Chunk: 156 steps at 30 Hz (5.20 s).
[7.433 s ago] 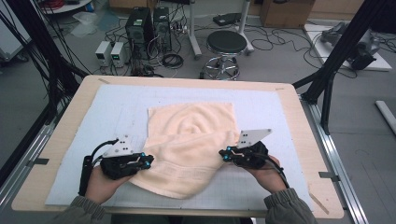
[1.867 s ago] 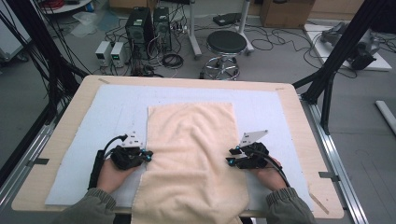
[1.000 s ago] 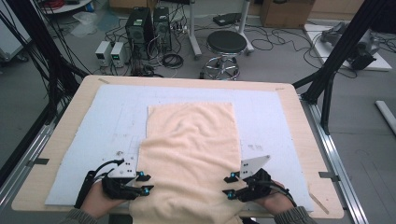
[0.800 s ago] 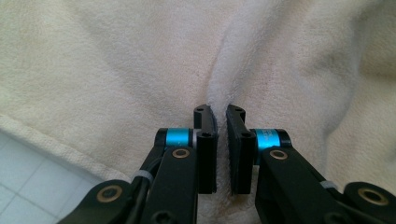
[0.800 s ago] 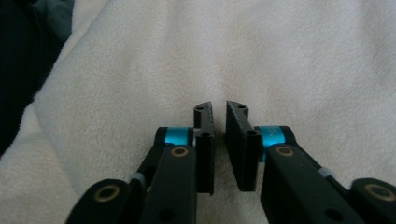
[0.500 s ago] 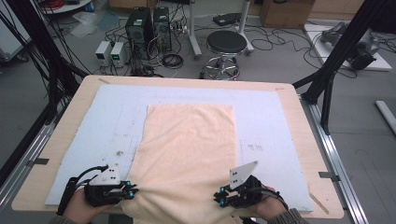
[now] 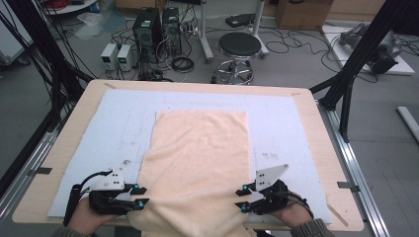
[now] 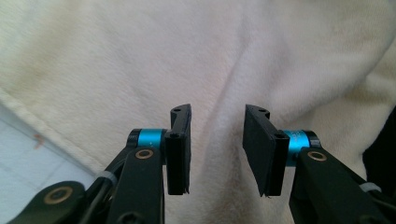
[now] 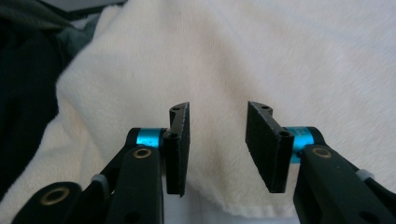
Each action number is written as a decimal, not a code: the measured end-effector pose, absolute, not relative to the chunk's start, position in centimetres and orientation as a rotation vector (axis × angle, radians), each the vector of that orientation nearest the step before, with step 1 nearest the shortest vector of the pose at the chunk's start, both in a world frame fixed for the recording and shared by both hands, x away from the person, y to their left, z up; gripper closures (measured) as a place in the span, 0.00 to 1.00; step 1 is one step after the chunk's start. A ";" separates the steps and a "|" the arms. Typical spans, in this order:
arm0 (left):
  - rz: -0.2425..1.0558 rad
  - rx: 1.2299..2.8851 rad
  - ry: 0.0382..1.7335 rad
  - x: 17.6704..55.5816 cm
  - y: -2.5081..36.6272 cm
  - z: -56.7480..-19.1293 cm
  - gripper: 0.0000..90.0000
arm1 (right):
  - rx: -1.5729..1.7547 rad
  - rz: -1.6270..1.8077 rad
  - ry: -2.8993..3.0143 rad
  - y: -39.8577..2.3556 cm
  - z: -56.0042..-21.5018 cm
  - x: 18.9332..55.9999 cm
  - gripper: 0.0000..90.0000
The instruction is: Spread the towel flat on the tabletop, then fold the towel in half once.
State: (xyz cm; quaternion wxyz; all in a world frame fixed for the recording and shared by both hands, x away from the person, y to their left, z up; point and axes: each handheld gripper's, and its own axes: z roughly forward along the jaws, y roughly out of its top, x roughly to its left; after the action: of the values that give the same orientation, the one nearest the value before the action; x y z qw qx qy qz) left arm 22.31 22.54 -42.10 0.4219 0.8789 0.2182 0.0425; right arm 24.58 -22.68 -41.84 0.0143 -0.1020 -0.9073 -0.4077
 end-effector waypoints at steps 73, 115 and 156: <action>0.080 2.180 0.371 18.1 21.1 -40.1 0.73 | -0.317 -1.317 -2.814 -22.9 -39.6 19.8 0.75; 0.263 2.070 0.573 25.0 21.0 -40.5 0.53 | -0.736 -1.409 -2.841 -23.5 -41.4 29.1 0.45; 0.374 2.051 0.777 32.8 22.0 -36.8 0.30 | -0.855 -1.428 -2.875 -22.7 -38.1 36.7 0.22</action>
State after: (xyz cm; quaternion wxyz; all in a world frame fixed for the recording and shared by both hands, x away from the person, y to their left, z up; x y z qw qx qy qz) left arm 32.80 21.99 -36.84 0.4425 0.8267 0.3131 0.1508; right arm 36.72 -22.68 -38.10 -0.0899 -0.2562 -0.8620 -0.4281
